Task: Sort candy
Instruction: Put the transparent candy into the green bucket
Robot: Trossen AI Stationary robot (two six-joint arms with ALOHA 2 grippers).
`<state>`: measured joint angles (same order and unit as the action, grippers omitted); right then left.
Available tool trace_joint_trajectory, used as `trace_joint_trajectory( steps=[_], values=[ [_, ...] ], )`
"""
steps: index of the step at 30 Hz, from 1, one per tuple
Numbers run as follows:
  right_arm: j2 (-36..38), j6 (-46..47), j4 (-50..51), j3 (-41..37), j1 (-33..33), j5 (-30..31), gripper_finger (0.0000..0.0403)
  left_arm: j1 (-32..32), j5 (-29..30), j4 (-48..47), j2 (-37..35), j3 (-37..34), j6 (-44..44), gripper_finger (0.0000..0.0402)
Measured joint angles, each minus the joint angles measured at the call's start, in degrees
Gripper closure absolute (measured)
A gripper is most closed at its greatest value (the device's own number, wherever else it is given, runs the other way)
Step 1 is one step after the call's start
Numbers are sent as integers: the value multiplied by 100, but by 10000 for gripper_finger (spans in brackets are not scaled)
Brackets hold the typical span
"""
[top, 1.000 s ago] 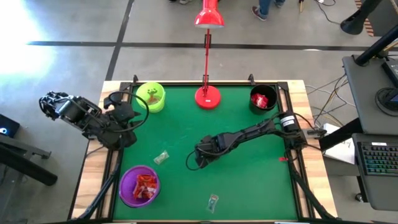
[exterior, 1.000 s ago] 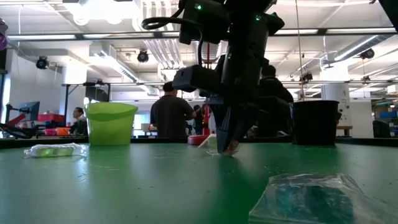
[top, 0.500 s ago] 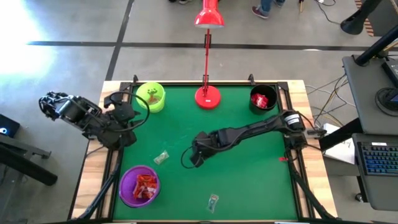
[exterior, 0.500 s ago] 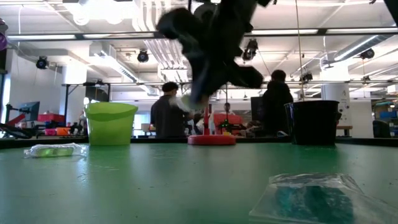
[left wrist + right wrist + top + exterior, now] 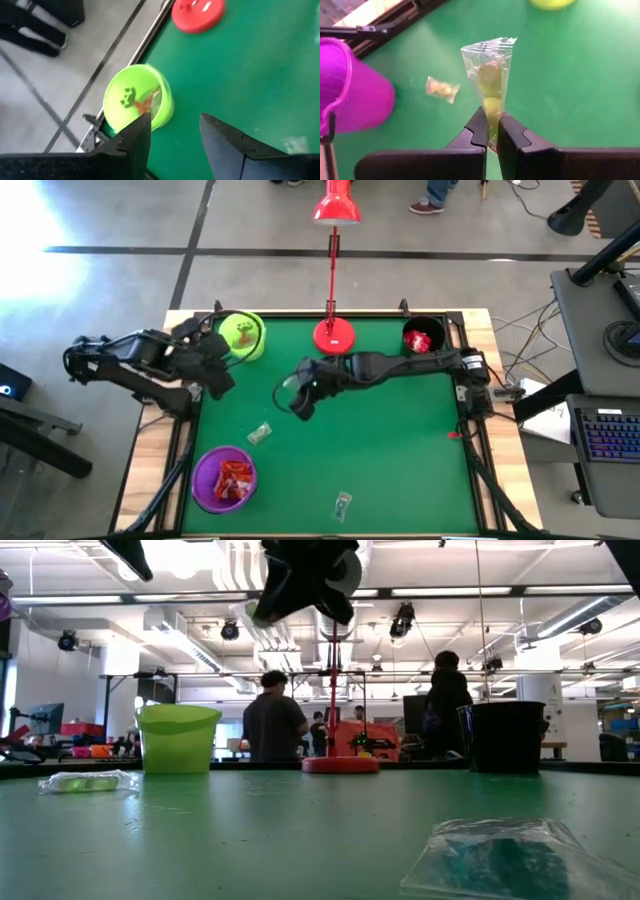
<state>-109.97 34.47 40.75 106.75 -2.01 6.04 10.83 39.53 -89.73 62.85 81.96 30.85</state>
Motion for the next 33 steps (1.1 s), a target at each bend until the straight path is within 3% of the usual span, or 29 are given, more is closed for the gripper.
trace_joint_trajectory(
  steps=[4, 10, 28, 33],
  values=[
    [0, -705, 208, 352, 249, 3, 394, -358, -37, 691, -28, -347, -421, 239],
    [0, -1415, 849, 842, 624, 6, 394, -785, -589, 2050, -170, -754, -1307, 239],
    [-2, -2847, 1311, 1221, 1282, -339, 394, -2409, -4330, 4963, -219, -1775, -2185, 240],
    [0, -3006, 1308, 1321, 1282, -369, 394, -2707, -4654, 5547, -41, -2079, -2188, 240]
  ],
)
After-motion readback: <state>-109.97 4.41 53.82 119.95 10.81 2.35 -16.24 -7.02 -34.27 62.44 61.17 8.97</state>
